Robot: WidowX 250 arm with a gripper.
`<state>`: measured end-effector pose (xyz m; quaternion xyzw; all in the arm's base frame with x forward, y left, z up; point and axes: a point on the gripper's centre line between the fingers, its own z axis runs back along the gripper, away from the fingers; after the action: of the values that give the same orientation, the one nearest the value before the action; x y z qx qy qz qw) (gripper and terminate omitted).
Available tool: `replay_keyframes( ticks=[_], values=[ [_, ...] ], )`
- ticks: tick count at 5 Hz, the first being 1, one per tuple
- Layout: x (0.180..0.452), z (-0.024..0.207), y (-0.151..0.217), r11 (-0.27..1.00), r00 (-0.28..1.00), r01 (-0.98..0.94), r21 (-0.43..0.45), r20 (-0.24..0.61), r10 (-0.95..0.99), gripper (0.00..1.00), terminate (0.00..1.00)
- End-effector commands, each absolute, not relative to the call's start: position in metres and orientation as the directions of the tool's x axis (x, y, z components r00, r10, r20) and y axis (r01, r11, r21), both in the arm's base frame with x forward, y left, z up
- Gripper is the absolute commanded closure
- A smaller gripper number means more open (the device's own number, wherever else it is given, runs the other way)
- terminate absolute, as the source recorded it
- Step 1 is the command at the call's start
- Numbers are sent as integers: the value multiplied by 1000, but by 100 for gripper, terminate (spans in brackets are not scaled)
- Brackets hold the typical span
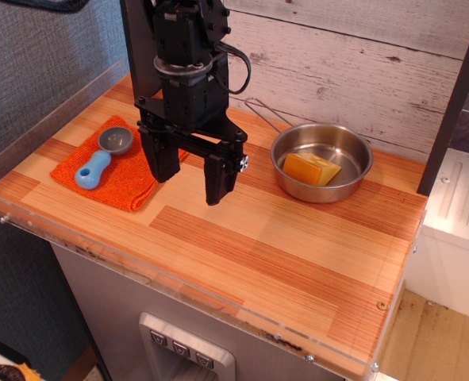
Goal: Move the blue spoon away from the orange rag.
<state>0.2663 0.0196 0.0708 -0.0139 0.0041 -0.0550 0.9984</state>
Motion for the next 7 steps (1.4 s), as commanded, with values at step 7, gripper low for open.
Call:
replay_keyframes(
  ticks=[7],
  values=[
    [262,59,149,984,979,-173,51,118,166,0,0]
  ],
)
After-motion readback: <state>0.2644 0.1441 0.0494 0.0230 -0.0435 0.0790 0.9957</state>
